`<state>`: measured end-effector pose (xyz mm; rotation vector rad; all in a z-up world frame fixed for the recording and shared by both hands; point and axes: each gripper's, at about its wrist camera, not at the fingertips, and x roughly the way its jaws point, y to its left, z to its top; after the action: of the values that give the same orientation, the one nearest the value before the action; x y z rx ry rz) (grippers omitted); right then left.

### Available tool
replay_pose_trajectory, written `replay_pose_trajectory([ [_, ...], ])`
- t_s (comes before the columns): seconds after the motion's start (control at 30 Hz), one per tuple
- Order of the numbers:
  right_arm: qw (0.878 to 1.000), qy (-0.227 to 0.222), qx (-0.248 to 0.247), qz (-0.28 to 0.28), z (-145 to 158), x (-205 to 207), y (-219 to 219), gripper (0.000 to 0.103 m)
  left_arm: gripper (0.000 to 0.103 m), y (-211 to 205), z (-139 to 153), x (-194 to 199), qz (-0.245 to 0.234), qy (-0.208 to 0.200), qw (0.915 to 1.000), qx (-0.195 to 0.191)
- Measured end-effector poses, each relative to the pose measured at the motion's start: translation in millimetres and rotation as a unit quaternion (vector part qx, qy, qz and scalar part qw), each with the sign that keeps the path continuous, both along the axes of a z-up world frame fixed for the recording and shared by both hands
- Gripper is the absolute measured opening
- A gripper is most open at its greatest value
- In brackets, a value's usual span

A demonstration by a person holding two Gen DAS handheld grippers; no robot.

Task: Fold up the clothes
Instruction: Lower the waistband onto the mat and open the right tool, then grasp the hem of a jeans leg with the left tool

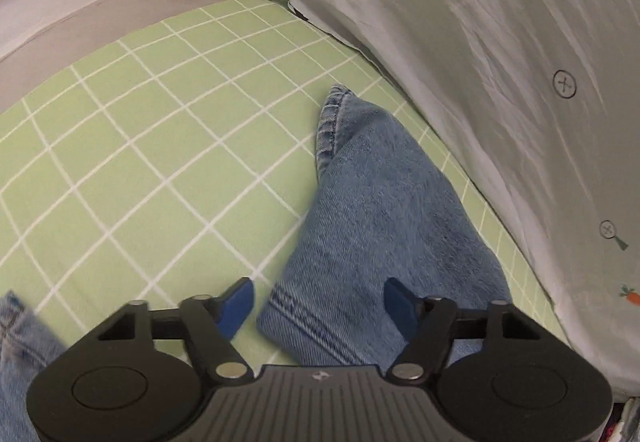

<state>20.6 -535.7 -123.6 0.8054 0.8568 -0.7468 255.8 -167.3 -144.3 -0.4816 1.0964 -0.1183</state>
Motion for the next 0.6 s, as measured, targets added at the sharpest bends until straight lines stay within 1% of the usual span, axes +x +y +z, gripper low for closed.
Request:
replay_pose_trajectory([
  [0.03, 1.0, 0.01, -0.005, 0.005, 0, 3, -1, 0.103, 0.052, -1, 0, 3, 0.002, -0.003, 1.0, 0.007],
  [0.07, 1.0, 0.02, -0.009, 0.01, -1, 6, -2, 0.103, 0.035, -3, -1, 5, 0.003, 0.001, 0.9999, 0.01],
  [0.1, 1.0, 0.017, -0.007, 0.009, -1, 6, -3, 0.103, 0.029, -3, -3, 8, 0.009, 0.003, 0.9998, 0.019],
  [0.13, 1.0, 0.015, -0.006, 0.007, -1, 6, -5, 0.103, 0.019, -3, -3, 10, 0.013, 0.003, 0.9997, 0.02],
  [0.17, 1.0, 0.013, -0.004, 0.006, -1, 5, -6, 0.103, 0.014, -2, -2, 11, 0.013, 0.0, 0.9998, 0.015],
  [0.23, 1.0, 0.008, -0.001, 0.004, -1, 5, -9, 0.102, 0.01, 0, 2, 14, 0.013, -0.007, 0.9999, 0.005],
  [0.27, 1.0, 0.006, -0.007, 0.006, 3, 2, -8, 0.102, 0.007, 0, 7, 14, 0.009, -0.018, 0.9998, 0.009],
  [0.3, 1.0, 0.004, -0.012, 0.009, 7, 0, -6, 0.101, 0.007, 0, 13, 14, 0.005, -0.029, 0.9995, 0.014],
  [0.37, 1.0, 0.0, -0.022, 0.015, 14, -5, -3, 0.1, 0.006, 0, 32, 11, -0.003, -0.059, 0.9979, 0.024],
  [0.43, 0.999, -0.004, -0.033, 0.021, 21, -9, 1, 0.1, 0.005, -2, 59, 2, -0.019, -0.105, 0.9932, 0.047],
  [0.47, 0.999, -0.006, -0.038, 0.023, 25, -12, 2, 0.1, 0.005, -3, 73, -4, -0.027, -0.128, 0.9897, 0.059],
  [0.5, 0.999, -0.008, -0.043, 0.026, 28, -14, 4, 0.099, 0.005, -8, 87, -12, -0.044, -0.156, 0.9834, 0.081],
  [0.53, 0.998, -0.01, -0.049, 0.029, 32, -17, 6, 0.099, 0.005, -14, 101, -21, -0.062, -0.186, 0.9751, 0.104],
  [0.6, 0.998, -0.014, -0.059, 0.035, 39, -21, 9, 0.099, 0.005, -32, 112, -37, -0.11, -0.221, 0.958, 0.146],
])
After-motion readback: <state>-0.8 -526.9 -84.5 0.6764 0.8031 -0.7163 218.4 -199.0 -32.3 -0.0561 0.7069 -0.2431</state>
